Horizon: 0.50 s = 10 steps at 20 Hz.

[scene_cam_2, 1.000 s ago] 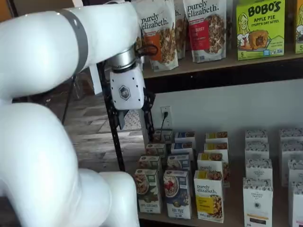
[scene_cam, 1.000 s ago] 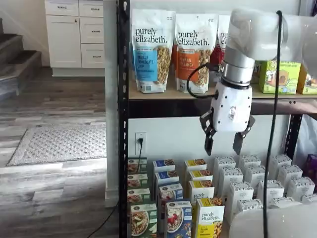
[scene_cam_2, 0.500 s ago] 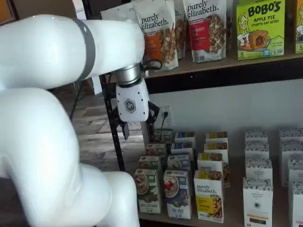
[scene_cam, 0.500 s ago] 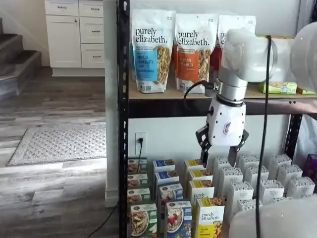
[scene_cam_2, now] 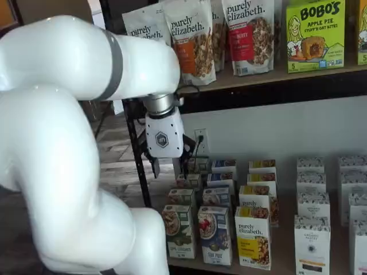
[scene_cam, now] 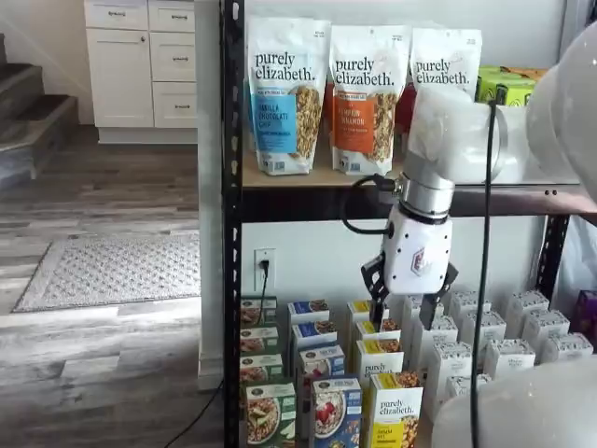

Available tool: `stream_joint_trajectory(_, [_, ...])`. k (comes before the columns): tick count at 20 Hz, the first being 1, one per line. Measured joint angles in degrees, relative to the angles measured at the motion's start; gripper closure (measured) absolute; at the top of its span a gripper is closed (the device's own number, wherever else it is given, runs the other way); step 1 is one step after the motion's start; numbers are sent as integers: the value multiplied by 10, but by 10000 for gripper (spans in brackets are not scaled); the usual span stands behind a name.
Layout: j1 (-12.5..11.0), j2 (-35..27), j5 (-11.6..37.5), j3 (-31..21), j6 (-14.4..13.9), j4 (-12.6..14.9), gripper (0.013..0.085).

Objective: Pick up the blue and white box that is on the bottom shelf, the second box from the left

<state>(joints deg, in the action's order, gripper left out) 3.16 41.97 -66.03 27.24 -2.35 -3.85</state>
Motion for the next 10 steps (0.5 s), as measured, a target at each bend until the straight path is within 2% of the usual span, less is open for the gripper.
stream_joint_trajectory(10, [11,-65,73,-15,-4,-4,130])
